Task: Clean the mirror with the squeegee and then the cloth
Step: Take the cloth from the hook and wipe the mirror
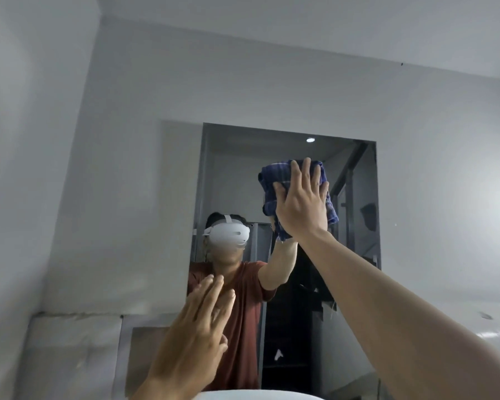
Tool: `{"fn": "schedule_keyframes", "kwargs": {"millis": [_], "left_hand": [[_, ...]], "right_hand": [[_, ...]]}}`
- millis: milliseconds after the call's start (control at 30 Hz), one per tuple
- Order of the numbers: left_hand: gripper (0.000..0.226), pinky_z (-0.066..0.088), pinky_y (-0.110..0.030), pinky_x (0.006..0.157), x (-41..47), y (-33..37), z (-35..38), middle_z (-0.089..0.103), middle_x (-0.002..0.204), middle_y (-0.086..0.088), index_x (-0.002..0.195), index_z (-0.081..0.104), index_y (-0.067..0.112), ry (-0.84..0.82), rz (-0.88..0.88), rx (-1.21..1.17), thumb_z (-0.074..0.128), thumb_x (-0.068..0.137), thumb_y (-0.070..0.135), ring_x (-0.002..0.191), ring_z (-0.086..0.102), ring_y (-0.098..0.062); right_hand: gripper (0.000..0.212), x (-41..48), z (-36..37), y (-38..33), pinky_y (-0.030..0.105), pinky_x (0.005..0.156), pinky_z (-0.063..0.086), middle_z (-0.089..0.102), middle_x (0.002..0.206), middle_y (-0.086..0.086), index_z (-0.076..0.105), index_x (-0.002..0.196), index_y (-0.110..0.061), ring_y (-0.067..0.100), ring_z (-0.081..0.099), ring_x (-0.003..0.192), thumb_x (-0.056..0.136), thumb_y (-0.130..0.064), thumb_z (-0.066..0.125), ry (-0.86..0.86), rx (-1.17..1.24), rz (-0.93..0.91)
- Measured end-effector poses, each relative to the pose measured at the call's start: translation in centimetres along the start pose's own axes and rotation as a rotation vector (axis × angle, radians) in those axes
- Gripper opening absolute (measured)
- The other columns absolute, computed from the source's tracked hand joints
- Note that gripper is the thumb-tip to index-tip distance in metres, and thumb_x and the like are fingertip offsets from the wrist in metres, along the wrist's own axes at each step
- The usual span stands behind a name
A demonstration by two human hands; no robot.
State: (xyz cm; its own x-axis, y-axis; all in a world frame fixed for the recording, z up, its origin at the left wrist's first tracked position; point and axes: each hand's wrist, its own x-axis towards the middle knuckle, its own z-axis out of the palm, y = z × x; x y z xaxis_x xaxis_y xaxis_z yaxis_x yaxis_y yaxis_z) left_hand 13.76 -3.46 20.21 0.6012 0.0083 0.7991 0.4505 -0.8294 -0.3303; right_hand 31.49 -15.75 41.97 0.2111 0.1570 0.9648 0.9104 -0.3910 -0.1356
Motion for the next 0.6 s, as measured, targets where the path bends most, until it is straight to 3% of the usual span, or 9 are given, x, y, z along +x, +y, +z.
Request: {"fn": "schedule_keyframes", "kwargs": {"millis": [133,300,433,600], "left_hand": [[0.094,0.032,-0.046,0.106,-1.8,0.6,1.3,0.056,0.14,-0.023,0.134,0.062,0.007,-0.035,0.025,0.084,0.084,0.053,0.05,0.135,0.038,-0.036],[0.092,0.032,-0.044,0.106,-2.1,0.2,1.7,0.049,0.148,-0.021,0.14,0.055,0.01,-0.008,0.015,0.079,0.08,0.062,0.052,0.14,0.034,-0.035],[0.082,0.031,-0.042,0.107,-2.6,0.0,2.4,0.041,0.154,-0.02,0.145,0.049,0.011,0.024,0.03,0.08,0.064,0.074,0.049,0.144,0.031,-0.035],[0.073,0.036,-0.045,0.11,-3.4,-0.8,2.7,0.045,0.152,-0.019,0.145,0.049,0.008,0.105,-0.03,0.039,0.063,0.079,0.036,0.142,0.041,-0.033]], "right_hand": [[0.063,0.4,0.8,-2.9,0.053,0.125,-0.001,0.006,0.169,0.013,0.017,0.158,-0.011,0.032,-0.003,0.155,0.106,-0.046,0.026,-0.019,-0.003,-0.094],[0.06,0.7,2.1,-5.6,0.054,0.125,-0.001,0.008,0.168,0.014,0.025,0.155,-0.011,0.033,-0.001,0.155,0.106,-0.046,0.027,-0.029,-0.003,-0.147],[0.056,0.9,2.7,-7.6,0.056,0.124,0.002,0.012,0.168,0.013,0.03,0.153,-0.013,0.034,0.002,0.155,0.106,-0.044,0.03,-0.04,-0.02,-0.245],[0.058,-0.3,3.7,-9.1,0.056,0.124,0.004,0.016,0.167,0.013,0.029,0.154,-0.012,0.034,0.006,0.155,0.106,-0.044,0.033,-0.089,-0.066,-0.411]]}}
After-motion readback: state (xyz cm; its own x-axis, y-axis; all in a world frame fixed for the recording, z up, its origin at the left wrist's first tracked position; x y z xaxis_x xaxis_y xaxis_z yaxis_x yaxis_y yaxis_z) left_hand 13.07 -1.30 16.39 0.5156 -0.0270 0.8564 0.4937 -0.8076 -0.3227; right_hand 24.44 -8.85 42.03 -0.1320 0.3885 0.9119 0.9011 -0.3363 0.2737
